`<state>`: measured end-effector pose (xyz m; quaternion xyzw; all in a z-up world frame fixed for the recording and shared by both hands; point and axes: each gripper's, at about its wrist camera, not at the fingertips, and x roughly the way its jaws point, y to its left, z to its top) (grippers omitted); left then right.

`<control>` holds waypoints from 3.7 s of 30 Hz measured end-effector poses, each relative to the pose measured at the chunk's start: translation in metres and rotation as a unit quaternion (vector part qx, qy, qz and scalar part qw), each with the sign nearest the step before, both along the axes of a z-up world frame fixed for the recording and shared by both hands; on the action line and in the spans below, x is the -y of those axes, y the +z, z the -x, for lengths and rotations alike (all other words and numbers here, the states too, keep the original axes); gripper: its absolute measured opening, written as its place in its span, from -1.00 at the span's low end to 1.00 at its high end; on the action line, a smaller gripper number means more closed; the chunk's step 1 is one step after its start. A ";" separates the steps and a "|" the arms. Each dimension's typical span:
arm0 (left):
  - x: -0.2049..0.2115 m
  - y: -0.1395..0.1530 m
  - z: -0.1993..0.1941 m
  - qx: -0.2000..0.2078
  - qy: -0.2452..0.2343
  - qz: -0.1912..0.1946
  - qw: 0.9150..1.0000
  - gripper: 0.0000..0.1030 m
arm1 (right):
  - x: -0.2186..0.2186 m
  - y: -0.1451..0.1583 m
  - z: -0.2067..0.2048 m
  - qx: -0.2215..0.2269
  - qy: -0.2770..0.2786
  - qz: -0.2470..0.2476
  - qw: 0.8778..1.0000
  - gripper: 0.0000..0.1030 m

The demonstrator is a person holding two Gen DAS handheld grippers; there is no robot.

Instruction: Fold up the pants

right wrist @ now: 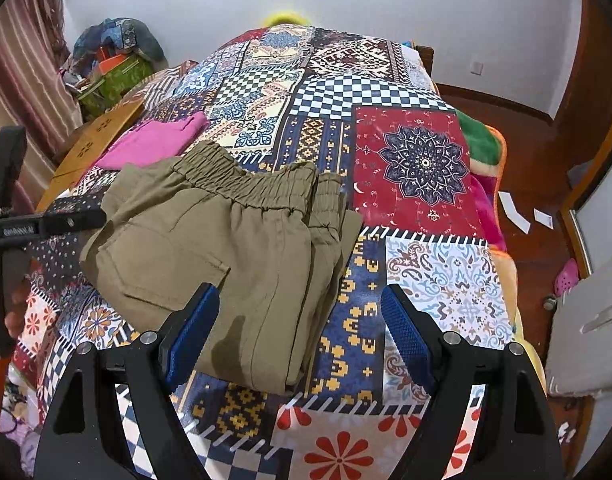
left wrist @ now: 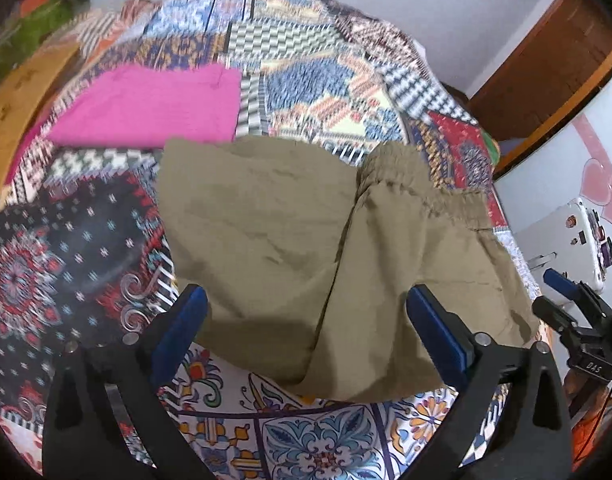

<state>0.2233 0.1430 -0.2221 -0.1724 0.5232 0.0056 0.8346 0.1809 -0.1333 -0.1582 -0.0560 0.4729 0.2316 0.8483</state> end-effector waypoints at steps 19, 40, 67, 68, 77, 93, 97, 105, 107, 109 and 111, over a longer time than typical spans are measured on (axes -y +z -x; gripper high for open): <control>-0.018 -0.047 0.000 -0.020 0.017 0.060 0.998 1.00 | 0.001 -0.058 -0.036 -0.097 -0.012 -0.048 0.994 0.97; -0.001 -0.032 -0.005 0.001 0.014 0.042 0.999 0.49 | -0.019 -0.052 -0.036 -0.114 0.014 -0.092 0.989 0.01; 0.019 -0.021 0.010 0.008 -0.008 0.026 1.000 0.31 | -0.022 -0.057 -0.039 -0.116 0.036 -0.087 0.989 0.05; 0.020 -0.018 0.012 0.011 -0.008 0.019 1.000 0.25 | -0.025 -0.054 -0.037 -0.107 0.038 -0.082 0.990 -0.03; 0.031 0.006 0.027 0.033 -0.022 -0.016 0.999 -0.71 | -0.027 -0.040 -0.034 -0.080 0.033 -0.091 0.992 -0.60; 0.015 0.041 0.096 0.067 0.003 -0.010 0.998 -0.79 | -0.052 -0.009 0.006 -0.065 0.085 -0.101 0.989 -0.71; 0.003 0.028 0.116 0.051 0.016 0.006 0.999 -0.79 | -0.064 -0.021 0.011 -0.077 0.086 -0.068 0.991 -0.26; 0.006 0.015 0.118 0.040 0.019 0.003 0.999 -0.76 | -0.064 -0.045 0.000 -0.122 0.078 -0.069 0.987 0.15; 0.007 0.019 0.118 0.045 0.018 -0.001 0.999 -0.76 | -0.063 -0.040 0.003 -0.118 0.081 -0.078 0.987 -0.20; 0.008 0.025 0.118 0.054 0.019 -0.005 0.998 -0.77 | -0.065 -0.032 0.007 -0.096 0.086 -0.072 0.989 -0.50; 0.009 0.033 0.117 0.064 0.018 -0.010 0.998 -0.79 | -0.065 -0.022 0.011 -0.080 0.091 -0.074 0.990 -0.70</control>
